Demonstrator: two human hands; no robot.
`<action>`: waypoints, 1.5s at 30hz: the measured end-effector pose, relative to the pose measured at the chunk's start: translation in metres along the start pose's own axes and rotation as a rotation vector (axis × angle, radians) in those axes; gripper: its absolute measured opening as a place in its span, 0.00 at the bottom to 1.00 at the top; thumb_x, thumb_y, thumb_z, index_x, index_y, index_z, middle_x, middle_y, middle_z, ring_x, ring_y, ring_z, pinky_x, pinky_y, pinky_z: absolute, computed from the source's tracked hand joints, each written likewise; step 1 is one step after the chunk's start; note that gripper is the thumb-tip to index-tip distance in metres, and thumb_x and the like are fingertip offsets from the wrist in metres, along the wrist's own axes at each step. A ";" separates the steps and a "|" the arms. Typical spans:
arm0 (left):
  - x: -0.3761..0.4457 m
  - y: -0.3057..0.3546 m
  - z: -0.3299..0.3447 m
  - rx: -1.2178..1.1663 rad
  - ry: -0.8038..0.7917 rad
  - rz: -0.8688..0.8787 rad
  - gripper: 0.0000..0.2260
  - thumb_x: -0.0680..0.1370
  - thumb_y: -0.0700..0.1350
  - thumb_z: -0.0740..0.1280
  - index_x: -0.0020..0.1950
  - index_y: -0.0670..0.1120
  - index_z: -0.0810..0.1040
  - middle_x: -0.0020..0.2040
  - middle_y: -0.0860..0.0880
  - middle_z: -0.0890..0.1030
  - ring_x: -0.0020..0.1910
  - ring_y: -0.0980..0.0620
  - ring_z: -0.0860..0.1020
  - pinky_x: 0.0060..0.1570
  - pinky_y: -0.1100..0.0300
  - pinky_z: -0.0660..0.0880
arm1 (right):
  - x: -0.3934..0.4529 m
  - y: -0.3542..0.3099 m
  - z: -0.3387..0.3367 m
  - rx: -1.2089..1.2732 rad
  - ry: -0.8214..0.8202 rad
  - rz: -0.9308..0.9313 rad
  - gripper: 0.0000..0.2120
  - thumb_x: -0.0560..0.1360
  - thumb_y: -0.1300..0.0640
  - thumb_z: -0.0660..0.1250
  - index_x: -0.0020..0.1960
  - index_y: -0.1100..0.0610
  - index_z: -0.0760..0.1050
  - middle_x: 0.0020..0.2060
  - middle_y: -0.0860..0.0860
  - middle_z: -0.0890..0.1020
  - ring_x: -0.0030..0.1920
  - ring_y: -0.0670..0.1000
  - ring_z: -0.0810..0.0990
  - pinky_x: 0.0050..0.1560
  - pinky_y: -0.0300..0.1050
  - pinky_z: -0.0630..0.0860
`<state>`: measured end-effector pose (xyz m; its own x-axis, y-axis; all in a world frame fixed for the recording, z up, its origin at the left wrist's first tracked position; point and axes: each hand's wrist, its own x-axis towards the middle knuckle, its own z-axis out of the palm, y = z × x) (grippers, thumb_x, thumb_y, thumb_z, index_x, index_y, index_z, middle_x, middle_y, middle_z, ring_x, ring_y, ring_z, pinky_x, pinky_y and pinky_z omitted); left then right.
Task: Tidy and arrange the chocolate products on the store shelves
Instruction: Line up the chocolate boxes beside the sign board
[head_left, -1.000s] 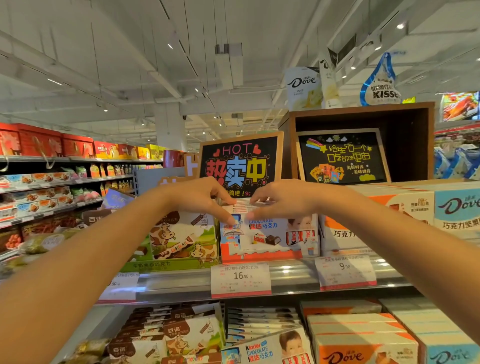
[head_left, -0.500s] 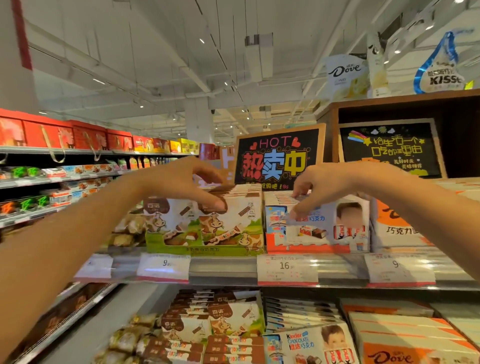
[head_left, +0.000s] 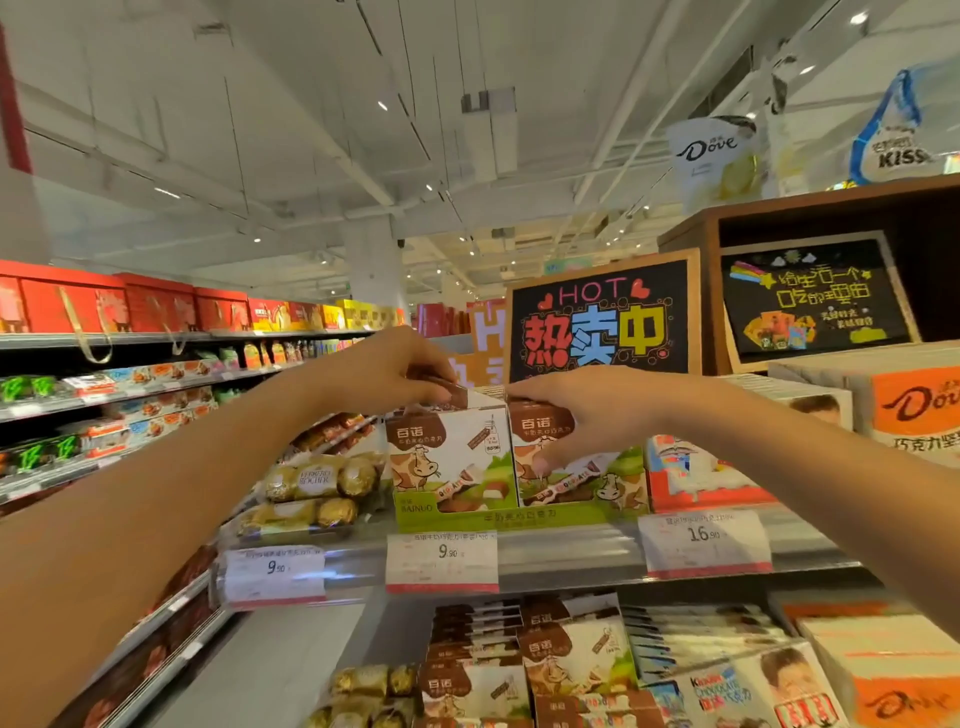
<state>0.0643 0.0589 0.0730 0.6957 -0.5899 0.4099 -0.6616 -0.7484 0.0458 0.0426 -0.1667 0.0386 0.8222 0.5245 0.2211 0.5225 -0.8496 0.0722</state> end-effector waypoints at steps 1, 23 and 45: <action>0.001 -0.001 -0.001 -0.026 0.021 -0.002 0.06 0.75 0.40 0.67 0.51 0.45 0.81 0.46 0.48 0.83 0.45 0.54 0.80 0.49 0.59 0.77 | -0.001 0.001 0.000 0.022 -0.005 0.015 0.39 0.70 0.40 0.68 0.75 0.47 0.53 0.63 0.45 0.74 0.54 0.47 0.74 0.53 0.42 0.71; 0.016 0.006 0.014 -0.187 -0.558 -0.223 0.37 0.70 0.52 0.73 0.73 0.54 0.56 0.64 0.58 0.71 0.63 0.55 0.70 0.58 0.65 0.66 | 0.019 0.035 -0.036 0.260 -0.484 0.333 0.58 0.59 0.44 0.74 0.76 0.47 0.39 0.76 0.45 0.49 0.76 0.50 0.48 0.74 0.51 0.49; 0.014 0.009 0.028 -0.350 -0.376 -0.259 0.28 0.72 0.46 0.71 0.66 0.60 0.63 0.52 0.58 0.78 0.49 0.60 0.76 0.45 0.66 0.72 | 0.011 0.019 -0.020 0.396 -0.297 0.249 0.29 0.73 0.52 0.67 0.69 0.56 0.60 0.52 0.46 0.77 0.48 0.43 0.76 0.47 0.31 0.72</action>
<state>0.0757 0.0355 0.0531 0.8565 -0.5161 -0.0041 -0.4653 -0.7756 0.4266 0.0574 -0.1786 0.0614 0.9302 0.3523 -0.1035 0.3018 -0.8941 -0.3310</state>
